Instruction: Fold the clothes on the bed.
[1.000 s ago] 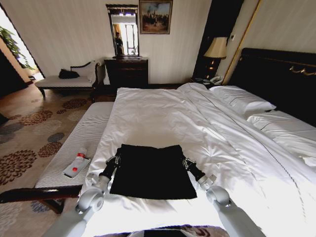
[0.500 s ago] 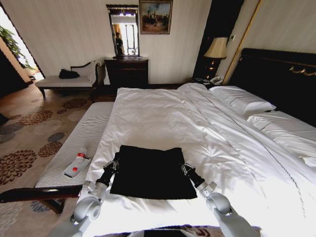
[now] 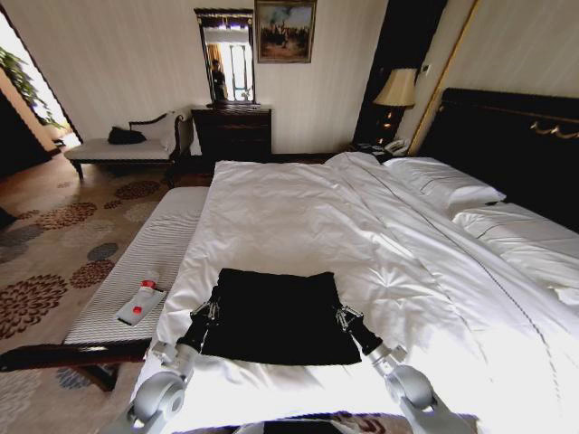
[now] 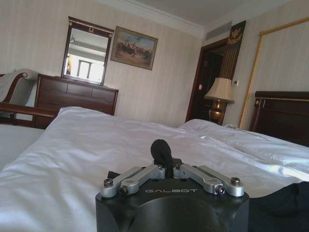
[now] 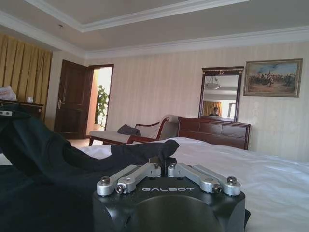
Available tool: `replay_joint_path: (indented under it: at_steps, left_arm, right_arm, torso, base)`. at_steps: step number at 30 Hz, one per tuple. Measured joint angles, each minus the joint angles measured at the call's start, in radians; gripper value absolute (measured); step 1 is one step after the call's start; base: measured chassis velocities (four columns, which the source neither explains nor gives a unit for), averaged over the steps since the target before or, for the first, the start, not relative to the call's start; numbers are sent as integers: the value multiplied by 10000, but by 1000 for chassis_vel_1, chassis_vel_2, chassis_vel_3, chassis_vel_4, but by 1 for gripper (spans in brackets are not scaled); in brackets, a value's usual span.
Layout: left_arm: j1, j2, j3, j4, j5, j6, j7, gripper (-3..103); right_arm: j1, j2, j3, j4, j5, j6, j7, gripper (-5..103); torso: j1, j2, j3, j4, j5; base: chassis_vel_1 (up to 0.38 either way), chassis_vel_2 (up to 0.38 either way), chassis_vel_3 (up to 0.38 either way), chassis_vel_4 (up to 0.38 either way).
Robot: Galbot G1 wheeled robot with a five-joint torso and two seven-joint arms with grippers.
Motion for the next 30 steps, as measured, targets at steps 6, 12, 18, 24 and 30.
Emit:
replay_joint_path:
  at_steps: [6,12,18,24,30]
  left_arm:
    - [281,-177,-67,85,330,-99,86,2]
    - [457,-209,-124,83,444,-133,111,2]
    - [612,-266,-129,34,583,-155,121,2]
    - [780,-333,-129,31,706,-199,122,2]
    - [888,-367,-157,52,774,-255,148,2]
  right_arm:
    - [-190,18,-4,-176,-158,328,-38,1]
    - [-458,3,131,-169,-128,523,-140,1]
    - [-790,29,184,-85,-156,726,-259,1]
    - [-920,34,186,-86,-262,852,-342,1]
    - [-1110,67,208,-136,-318,1002,-448,1]
  torso:
    - [0,0,0,-1,0]
    - [0,0,0,-1,0]
    - [0,0,0,-1,0]
    - [0,0,0,-1,0]
    - [0,0,0,-1,-1]
  base:
    - [0,0,0,0]
    - [0,0,0,0]
    - [0,0,0,0]
    - [0,0,0,0]
    - [0,0,0,0]
